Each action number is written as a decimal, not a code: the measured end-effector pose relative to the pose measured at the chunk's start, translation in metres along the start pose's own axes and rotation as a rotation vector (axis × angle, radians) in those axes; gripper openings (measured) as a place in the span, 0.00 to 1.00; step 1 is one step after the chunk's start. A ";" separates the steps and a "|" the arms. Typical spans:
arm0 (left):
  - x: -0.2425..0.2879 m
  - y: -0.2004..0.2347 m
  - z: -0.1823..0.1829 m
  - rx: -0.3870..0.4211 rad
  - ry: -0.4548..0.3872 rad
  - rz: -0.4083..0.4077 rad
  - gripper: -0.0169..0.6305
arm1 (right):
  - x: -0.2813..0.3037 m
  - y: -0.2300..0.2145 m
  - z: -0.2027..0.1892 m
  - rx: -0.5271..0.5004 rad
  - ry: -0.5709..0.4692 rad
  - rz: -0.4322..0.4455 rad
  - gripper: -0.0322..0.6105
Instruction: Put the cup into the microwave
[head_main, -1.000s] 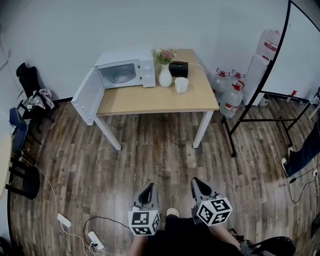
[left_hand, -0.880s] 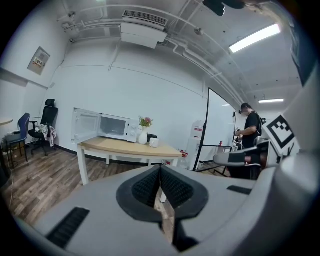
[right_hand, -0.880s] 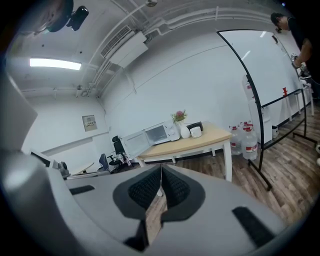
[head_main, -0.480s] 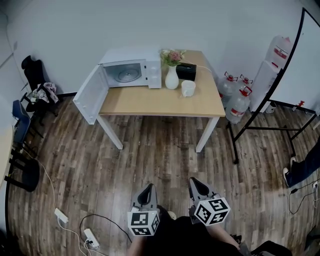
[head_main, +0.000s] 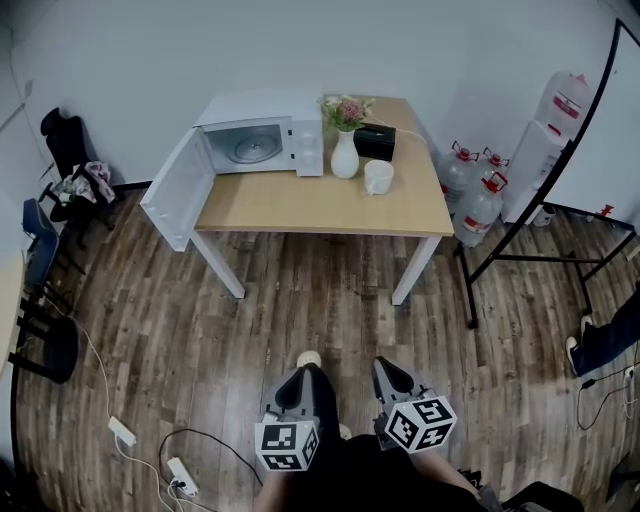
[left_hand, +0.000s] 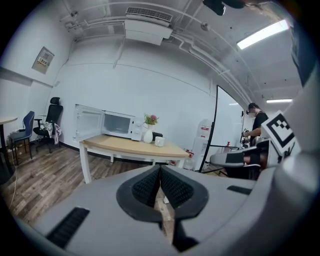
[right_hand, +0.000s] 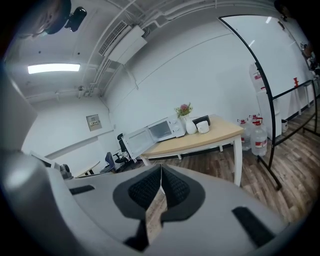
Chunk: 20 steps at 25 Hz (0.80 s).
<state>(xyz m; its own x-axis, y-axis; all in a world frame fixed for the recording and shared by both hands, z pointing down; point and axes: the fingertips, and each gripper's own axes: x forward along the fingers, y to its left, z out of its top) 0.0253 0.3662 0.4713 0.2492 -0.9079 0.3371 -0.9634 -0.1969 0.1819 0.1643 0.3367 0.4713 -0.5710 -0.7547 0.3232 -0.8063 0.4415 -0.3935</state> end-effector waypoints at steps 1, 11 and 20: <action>0.004 0.000 0.001 0.000 0.003 -0.004 0.03 | 0.002 -0.003 0.001 0.004 0.001 -0.005 0.04; 0.058 0.020 0.025 0.012 0.006 -0.039 0.03 | 0.046 -0.019 0.024 0.018 -0.008 -0.035 0.04; 0.104 0.058 0.062 0.027 -0.006 -0.042 0.03 | 0.103 -0.022 0.056 0.024 -0.026 -0.039 0.04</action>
<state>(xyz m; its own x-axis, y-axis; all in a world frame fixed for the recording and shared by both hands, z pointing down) -0.0109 0.2372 0.4598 0.2891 -0.9007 0.3242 -0.9544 -0.2450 0.1704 0.1316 0.2220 0.4646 -0.5345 -0.7836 0.3167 -0.8239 0.3996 -0.4018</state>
